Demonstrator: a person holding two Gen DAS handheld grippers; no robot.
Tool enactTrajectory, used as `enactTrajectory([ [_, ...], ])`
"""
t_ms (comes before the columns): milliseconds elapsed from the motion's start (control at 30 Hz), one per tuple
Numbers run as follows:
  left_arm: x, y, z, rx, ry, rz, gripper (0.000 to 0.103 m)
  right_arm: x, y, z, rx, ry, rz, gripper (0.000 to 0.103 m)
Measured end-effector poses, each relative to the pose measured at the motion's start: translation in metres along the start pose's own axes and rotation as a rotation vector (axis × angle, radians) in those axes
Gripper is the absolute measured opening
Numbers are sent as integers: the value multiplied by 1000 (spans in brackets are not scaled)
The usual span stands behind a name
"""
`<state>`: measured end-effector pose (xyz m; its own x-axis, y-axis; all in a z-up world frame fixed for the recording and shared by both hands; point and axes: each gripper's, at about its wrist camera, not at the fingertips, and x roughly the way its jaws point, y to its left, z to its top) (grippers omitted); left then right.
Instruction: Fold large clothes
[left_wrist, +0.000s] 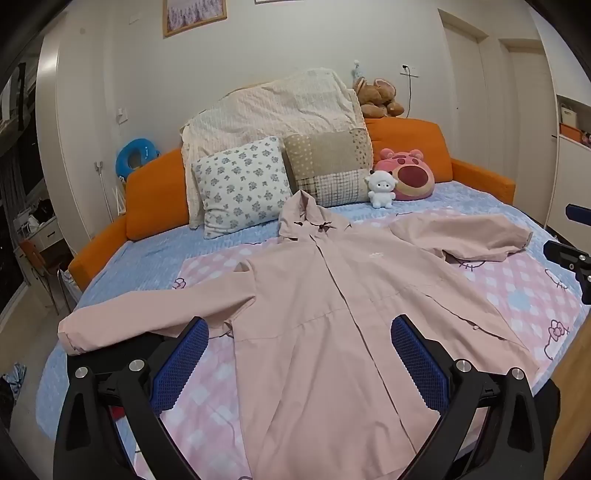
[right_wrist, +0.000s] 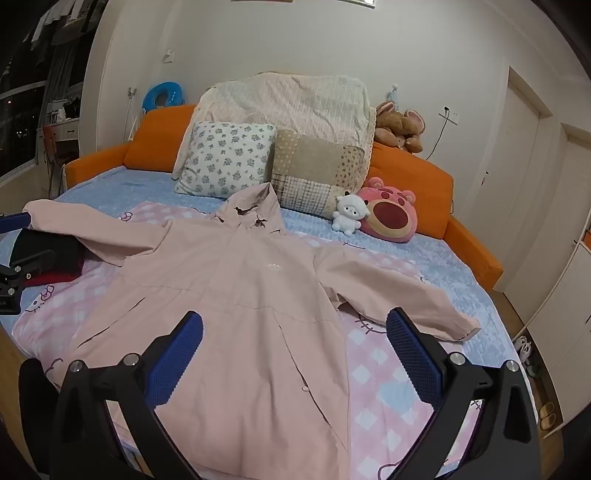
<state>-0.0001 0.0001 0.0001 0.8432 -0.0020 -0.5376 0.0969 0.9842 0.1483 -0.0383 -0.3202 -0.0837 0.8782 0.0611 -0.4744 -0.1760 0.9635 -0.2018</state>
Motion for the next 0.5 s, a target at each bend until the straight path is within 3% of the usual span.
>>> enactTrajectory([
  [500, 0, 0, 0, -6, -3, -1, 100, 2, 2, 1, 0, 9, 0, 98],
])
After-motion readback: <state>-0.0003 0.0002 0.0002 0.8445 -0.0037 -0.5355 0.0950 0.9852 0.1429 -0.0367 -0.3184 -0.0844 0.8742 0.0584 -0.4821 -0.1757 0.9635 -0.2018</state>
